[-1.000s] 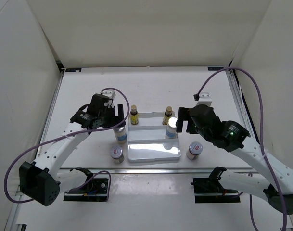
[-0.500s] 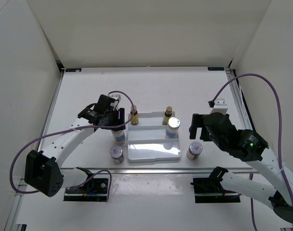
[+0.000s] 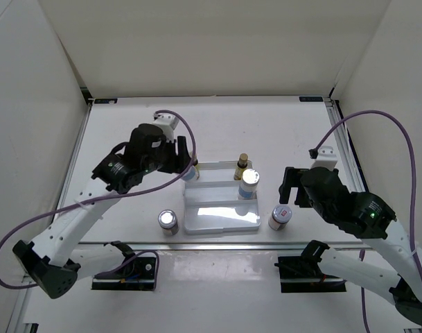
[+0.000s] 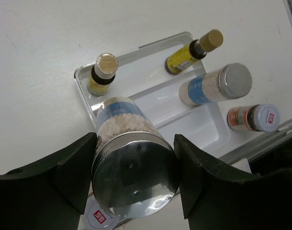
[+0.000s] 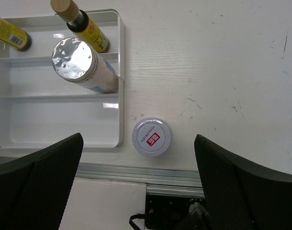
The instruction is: Organize the condiment bottles
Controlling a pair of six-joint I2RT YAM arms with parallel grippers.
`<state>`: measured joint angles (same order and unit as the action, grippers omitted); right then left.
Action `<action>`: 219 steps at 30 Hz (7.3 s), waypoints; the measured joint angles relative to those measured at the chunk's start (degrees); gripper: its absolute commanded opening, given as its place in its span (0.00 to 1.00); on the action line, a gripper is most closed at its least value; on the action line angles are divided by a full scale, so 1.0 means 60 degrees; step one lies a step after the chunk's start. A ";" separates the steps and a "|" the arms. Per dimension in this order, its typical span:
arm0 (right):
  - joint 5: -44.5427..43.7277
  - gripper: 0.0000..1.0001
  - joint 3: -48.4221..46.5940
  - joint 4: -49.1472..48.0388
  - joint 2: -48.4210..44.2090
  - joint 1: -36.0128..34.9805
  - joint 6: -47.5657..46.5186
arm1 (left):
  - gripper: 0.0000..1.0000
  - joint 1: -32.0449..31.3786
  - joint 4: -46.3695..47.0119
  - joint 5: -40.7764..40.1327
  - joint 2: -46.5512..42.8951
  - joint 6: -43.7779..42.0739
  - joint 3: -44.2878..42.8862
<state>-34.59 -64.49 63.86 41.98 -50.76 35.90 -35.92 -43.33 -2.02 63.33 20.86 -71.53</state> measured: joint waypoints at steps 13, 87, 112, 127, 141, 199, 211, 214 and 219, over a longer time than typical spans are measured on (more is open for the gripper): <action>-0.0029 1.00 0.0091 0.0284 0.0004 0.0000 0.0211 | 0.26 -0.0954 0.0521 -0.0164 0.2051 0.0361 0.0634; 0.0080 0.00 0.2047 -0.0237 0.2455 -0.1552 0.3942 | 1.00 -0.1133 -0.0783 -0.3719 -0.1778 0.0095 0.3002; 0.0597 1.00 0.2918 -0.1585 0.2069 0.1577 0.2233 | 1.00 -0.1133 -0.0787 -0.3719 -0.1778 0.0098 0.2998; 0.2703 0.62 0.3319 -0.3206 0.3723 0.3209 0.1286 | 1.00 -0.1133 -0.0783 -0.3719 -0.1778 0.0095 0.2998; 0.2594 0.20 0.2994 -0.1606 0.2481 0.3209 0.1377 | 1.00 -0.1133 -0.0787 -0.3723 -0.1774 0.0095 0.2998; 0.2535 1.00 0.1246 -0.2852 0.3453 -0.0492 0.1341 | 1.00 -0.1133 -0.0991 -0.1402 -0.2422 0.2645 0.4462; 0.2324 1.00 0.1264 -0.2557 0.3151 -0.0492 0.1351 | 0.95 -0.1133 -0.1056 -0.1158 -0.1836 0.4448 0.5319; 0.2317 1.00 0.1275 -0.2455 0.3064 -0.0492 0.1362 | 0.86 -0.1133 -0.0976 -0.1158 -0.1727 0.4674 0.5450; 0.2273 1.00 0.1275 -0.2350 0.2907 -0.0492 0.1377 | 0.55 -0.1133 -0.0947 -0.1191 -0.1756 0.4765 0.5632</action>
<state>-20.95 -56.84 49.76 59.42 -53.71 44.16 -42.72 -49.01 -9.17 52.80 49.45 -37.74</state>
